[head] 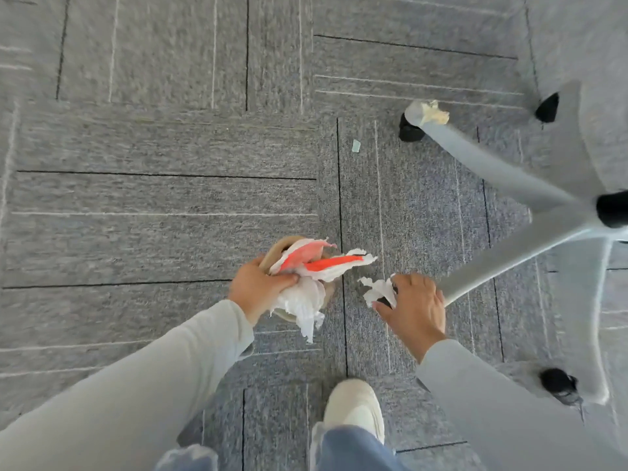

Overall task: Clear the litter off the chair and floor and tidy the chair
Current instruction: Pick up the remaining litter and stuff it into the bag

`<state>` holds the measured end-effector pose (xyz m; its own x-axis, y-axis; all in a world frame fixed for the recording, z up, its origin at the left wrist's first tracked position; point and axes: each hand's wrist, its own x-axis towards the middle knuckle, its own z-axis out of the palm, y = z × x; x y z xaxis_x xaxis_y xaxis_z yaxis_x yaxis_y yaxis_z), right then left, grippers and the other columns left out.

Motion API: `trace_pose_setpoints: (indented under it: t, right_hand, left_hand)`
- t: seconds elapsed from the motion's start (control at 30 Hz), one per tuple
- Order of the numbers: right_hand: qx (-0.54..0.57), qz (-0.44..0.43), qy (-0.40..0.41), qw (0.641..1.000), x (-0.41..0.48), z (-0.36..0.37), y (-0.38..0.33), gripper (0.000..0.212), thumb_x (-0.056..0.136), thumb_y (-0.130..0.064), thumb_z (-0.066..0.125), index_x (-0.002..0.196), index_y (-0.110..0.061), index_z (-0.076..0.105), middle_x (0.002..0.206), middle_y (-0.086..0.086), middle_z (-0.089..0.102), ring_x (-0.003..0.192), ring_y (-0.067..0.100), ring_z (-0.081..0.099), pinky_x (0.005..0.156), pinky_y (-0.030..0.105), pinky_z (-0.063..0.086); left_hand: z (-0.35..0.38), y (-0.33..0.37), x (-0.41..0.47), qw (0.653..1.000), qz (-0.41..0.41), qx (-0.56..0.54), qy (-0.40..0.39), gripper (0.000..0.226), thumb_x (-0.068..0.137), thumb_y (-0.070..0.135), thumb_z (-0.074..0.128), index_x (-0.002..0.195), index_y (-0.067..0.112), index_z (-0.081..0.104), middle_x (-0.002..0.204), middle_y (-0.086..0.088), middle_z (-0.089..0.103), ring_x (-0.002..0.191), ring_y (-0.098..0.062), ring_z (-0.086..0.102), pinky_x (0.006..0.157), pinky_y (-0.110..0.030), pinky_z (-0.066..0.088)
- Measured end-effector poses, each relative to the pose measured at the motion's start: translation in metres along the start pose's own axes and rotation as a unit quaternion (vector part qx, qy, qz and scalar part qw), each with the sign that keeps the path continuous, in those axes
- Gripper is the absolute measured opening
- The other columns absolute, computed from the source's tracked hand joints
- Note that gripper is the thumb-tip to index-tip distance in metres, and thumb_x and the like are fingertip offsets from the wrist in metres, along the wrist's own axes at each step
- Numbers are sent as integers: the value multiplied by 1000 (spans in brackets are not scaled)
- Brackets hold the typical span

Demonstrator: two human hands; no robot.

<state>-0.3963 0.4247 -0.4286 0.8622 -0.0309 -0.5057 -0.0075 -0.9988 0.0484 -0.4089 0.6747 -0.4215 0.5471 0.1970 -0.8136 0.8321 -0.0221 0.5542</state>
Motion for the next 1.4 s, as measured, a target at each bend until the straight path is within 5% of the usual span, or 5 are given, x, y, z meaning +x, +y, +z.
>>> trace_pose_setpoints:
  t: [0.6, 0.77, 0.9, 1.0, 1.4]
  right_hand:
    - [-103, -203, -27, 973, -17, 5, 13, 24, 84, 3, 44, 103, -7, 56, 93, 6, 65, 76, 21, 61, 65, 31, 56]
    - [-71, -208, -9, 975, -54, 21, 21, 30, 51, -2, 80, 74, -13, 66, 67, -2, 66, 47, 7, 59, 37, 17, 49]
    - [18, -88, -40, 995, -74, 35, 55, 29, 78, -2, 62, 104, -16, 62, 104, -6, 62, 86, 4, 59, 76, 15, 52]
    - [158, 80, -37, 983, -65, 33, 72, 27, 88, 2, 43, 100, -16, 59, 101, -3, 61, 72, 1, 55, 66, 16, 50]
    - [47, -76, -122, 988, -69, 55, 30, 34, 85, 1, 41, 108, -20, 56, 101, -6, 62, 80, 4, 53, 64, 11, 45]
  left_hand:
    - [53, 17, 52, 991, 36, -4, -125, 25, 71, 7, 76, 86, 22, 61, 90, -6, 70, 85, -31, 69, 77, -50, 57]
    - [49, 13, 55, 993, 54, 9, -101, 29, 72, 12, 75, 98, 15, 65, 79, 1, 69, 73, -16, 66, 61, -28, 54]
    - [48, 12, 54, 994, 55, 9, -90, 29, 71, 14, 76, 96, 13, 62, 80, -1, 68, 72, -15, 65, 57, -25, 49]
    - [50, 15, 52, 993, 57, 13, -103, 35, 71, 15, 76, 103, 8, 64, 91, -9, 70, 82, -23, 67, 75, -37, 56]
    - [54, 12, 57, 990, 63, 19, -127, 14, 72, 14, 75, 78, 19, 63, 80, -6, 70, 75, -22, 67, 68, -33, 55]
